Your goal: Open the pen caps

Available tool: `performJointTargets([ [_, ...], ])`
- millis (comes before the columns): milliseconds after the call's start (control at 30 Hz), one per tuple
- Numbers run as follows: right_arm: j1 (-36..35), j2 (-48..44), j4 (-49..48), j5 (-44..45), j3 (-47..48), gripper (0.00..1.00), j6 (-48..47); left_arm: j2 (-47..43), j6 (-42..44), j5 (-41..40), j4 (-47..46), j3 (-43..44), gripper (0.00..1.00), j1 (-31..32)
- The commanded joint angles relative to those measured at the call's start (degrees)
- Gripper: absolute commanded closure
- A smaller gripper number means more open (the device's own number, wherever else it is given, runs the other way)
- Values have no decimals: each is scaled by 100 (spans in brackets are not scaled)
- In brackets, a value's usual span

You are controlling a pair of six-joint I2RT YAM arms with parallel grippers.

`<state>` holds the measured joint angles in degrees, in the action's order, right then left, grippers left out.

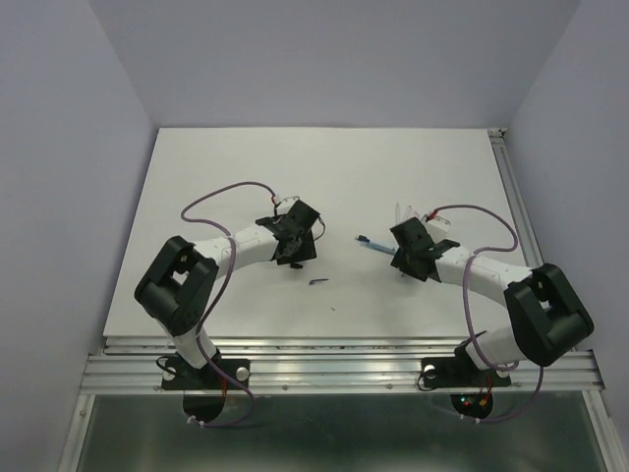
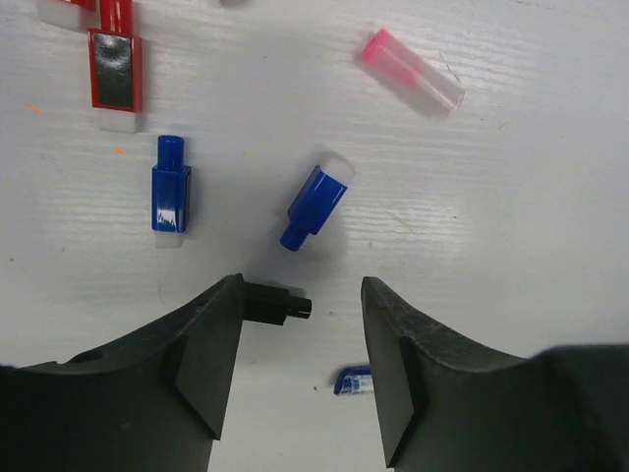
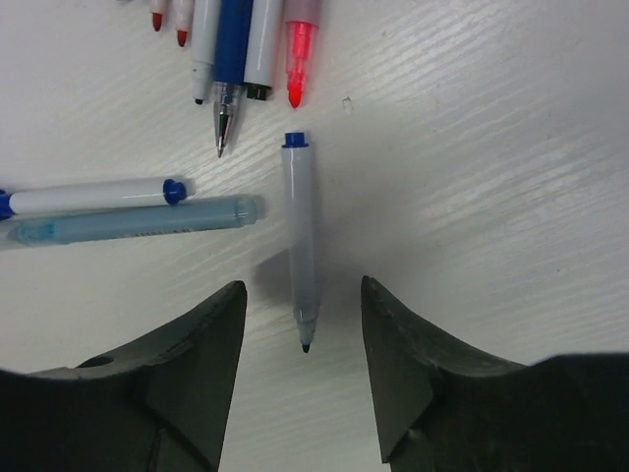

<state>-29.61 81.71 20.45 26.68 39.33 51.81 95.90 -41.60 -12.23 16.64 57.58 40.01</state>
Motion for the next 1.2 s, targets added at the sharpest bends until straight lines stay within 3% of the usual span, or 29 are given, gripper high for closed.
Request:
performJointTargets([
  [0,34,-584,-111,-232,250,40,-530,-650,196,194,85,201,37,-11],
  [33,25,-699,-189,-407,242,29,-697,-721,223,255,76,183,35,-2],
  [100,25,-902,-602,-750,180,17,-1373,-948,337,449,14,157,24,-11],
  [167,25,-1139,-875,-1461,101,8,-1892,-1107,425,581,-3,96,1,-11],
  [200,25,-1183,-1119,-1881,75,0,-2390,-1300,451,633,5,69,1,-11],
  [533,34,-341,-1429,-3177,821,0,-4371,-2909,224,503,-118,-1019,1,-11],
  [800,25,556,-1621,-2704,1673,0,-4839,-3235,21,397,-91,-1443,1,-11],
  [900,34,1056,-1859,-2457,2445,0,-4882,-3191,21,423,-91,-1443,1,-11],
  [1167,34,3935,-1439,-2027,6193,0,-4698,-3262,-93,283,-153,-1610,1,-11],
])
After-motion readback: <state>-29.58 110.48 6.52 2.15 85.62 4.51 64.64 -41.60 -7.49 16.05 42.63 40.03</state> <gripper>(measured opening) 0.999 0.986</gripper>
